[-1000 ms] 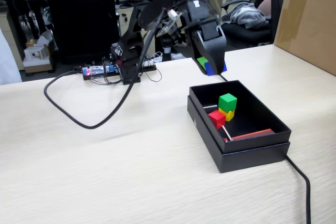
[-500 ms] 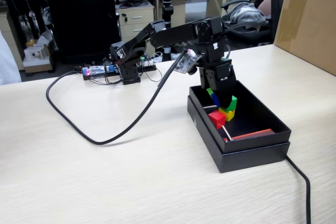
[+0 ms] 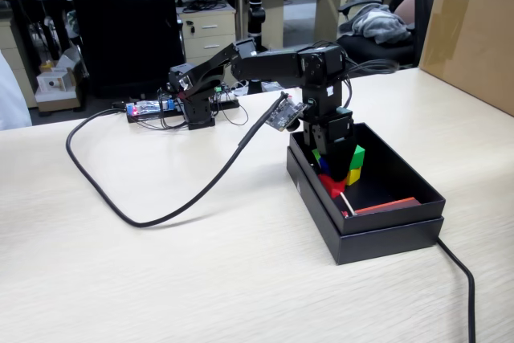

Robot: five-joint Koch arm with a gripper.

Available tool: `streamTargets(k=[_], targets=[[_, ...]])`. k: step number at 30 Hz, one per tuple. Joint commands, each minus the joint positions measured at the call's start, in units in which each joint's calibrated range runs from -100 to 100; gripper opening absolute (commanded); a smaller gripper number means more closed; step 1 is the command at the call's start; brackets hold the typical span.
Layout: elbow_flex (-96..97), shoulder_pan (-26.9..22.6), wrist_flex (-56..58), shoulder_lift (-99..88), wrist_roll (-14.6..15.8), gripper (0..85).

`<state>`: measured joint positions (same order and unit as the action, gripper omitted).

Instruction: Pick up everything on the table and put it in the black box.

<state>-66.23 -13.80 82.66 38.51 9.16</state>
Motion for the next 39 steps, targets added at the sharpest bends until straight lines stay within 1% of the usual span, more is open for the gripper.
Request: streamTargets(k=[1, 4, 8, 10, 12, 14, 15, 18, 25, 26, 30, 35, 39], targets=[[-0.77, 0.15, 2.23, -5.87, -0.1, 46.0], [0.77, 0.49, 2.23, -11.03, -0.24, 46.3], [5.48, 1.17, 2.23, -27.55, -0.93, 46.4], [6.66, 2.1, 2.14, -42.36, -1.42, 46.4], [8.66, 2.69, 2.14, -49.81, -1.71, 46.4], [12.92, 3.57, 2.14, -57.85, -1.9, 47.1], [16.09, 3.96, 1.97, -62.21, -2.54, 48.8], [29.78, 6.06, 1.02, -75.4, -2.88, 49.2], [60.6, 8.79, -10.04, -100.42, -5.23, 50.1], [70.31, 9.62, -15.57, -107.64, -6.01, 50.3], [89.34, 10.5, -28.53, -120.96, -7.08, 50.0], [110.38, 10.55, -38.38, -134.84, -7.18, 50.3], [121.8, 11.38, -45.29, -138.51, -7.23, 50.7]])
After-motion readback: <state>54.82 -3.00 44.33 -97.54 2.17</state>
